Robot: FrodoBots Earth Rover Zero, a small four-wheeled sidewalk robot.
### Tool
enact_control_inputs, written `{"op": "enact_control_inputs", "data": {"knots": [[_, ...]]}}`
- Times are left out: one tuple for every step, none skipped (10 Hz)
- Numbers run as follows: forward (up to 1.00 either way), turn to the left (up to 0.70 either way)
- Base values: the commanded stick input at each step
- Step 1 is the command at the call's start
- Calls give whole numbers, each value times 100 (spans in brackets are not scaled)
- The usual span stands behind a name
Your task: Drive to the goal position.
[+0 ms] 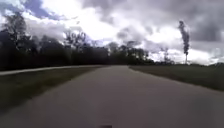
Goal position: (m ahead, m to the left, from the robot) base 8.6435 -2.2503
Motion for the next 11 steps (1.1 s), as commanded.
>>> {"op": "enact_control_inputs", "data": {"knots": [[100,-9],[100,-9],[100,-9],[100,-9],[100,-9],[100,-9],[100,-9],[100,-9],[100,-5],[100,-4],[100,-2]]}}
